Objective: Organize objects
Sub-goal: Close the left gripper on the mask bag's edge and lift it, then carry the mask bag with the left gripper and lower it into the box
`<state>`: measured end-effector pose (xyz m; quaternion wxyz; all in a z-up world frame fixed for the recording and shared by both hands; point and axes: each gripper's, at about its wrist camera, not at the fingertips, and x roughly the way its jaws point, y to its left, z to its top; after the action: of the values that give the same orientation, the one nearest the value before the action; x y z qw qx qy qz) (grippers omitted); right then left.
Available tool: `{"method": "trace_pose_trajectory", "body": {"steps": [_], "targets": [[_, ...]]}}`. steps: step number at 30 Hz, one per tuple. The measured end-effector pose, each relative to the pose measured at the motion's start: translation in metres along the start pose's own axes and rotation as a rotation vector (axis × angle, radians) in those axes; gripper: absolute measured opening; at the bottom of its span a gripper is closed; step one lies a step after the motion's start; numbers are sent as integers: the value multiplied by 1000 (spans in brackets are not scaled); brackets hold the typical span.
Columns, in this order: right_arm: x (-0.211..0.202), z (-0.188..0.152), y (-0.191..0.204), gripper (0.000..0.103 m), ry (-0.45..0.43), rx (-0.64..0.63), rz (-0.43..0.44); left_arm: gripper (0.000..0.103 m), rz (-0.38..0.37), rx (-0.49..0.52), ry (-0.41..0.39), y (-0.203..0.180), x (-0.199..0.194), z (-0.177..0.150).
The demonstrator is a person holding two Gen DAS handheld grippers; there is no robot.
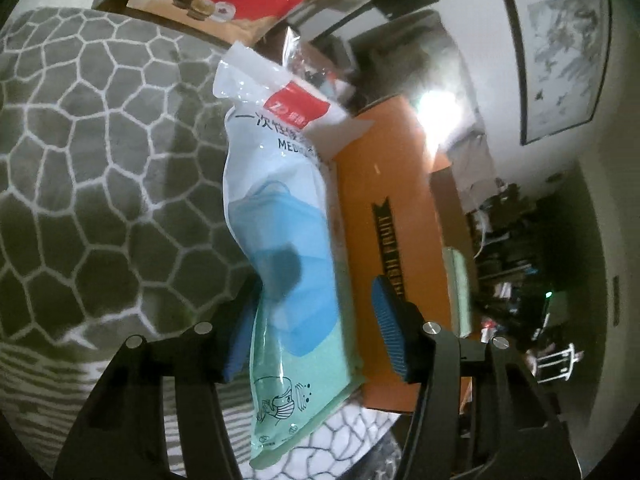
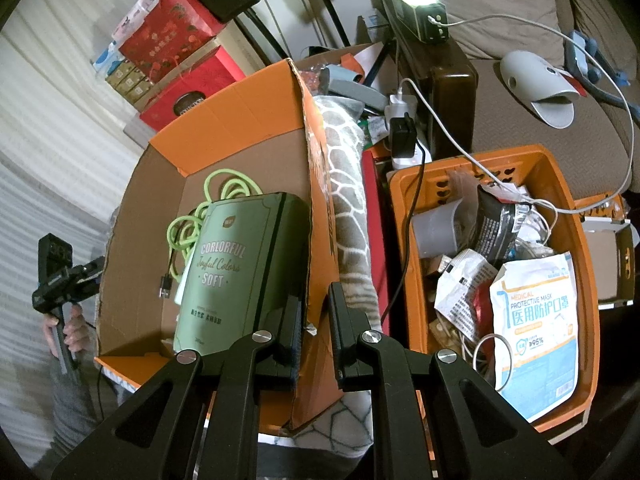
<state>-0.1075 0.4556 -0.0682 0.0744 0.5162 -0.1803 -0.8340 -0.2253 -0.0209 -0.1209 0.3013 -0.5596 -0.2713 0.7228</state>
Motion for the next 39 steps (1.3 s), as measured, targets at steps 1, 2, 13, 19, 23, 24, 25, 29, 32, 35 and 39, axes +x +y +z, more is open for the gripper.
{"method": "trace_pose_trajectory", "body": {"steps": [1, 2, 13, 19, 23, 24, 25, 29, 32, 35, 39], "targets": [[0, 0, 0, 12, 1, 0, -2, 52, 22, 1, 10, 0, 5, 1], [1, 0, 0, 12, 1, -1, -4, 52, 45, 9, 18, -1, 11, 2], [2, 1, 0, 12, 2, 1, -9, 9, 127, -9, -23, -10, -2, -2], [2, 1, 1, 12, 3, 1, -8, 9, 54, -25, -83, -23, -33, 1], [3, 1, 1, 12, 2, 3, -8, 9, 30, 10, -147, -48, -60, 8], [3, 1, 1, 12, 2, 3, -8, 9, 22, 18, -160, -53, -67, 8], [3, 1, 1, 12, 2, 4, -8, 9, 16, 24, -170, -57, -72, 10], [3, 1, 1, 12, 2, 4, -7, 9, 8, 59, -215, -75, -91, 16], [3, 1, 2, 12, 1, 5, -6, 9, -2, 75, -220, -87, -91, 17], [3, 1, 2, 12, 2, 5, -7, 9, -17, 90, -214, -100, -85, 14], [3, 1, 2, 12, 1, 5, -7, 9, -27, 96, -199, -117, -70, 11]]}}
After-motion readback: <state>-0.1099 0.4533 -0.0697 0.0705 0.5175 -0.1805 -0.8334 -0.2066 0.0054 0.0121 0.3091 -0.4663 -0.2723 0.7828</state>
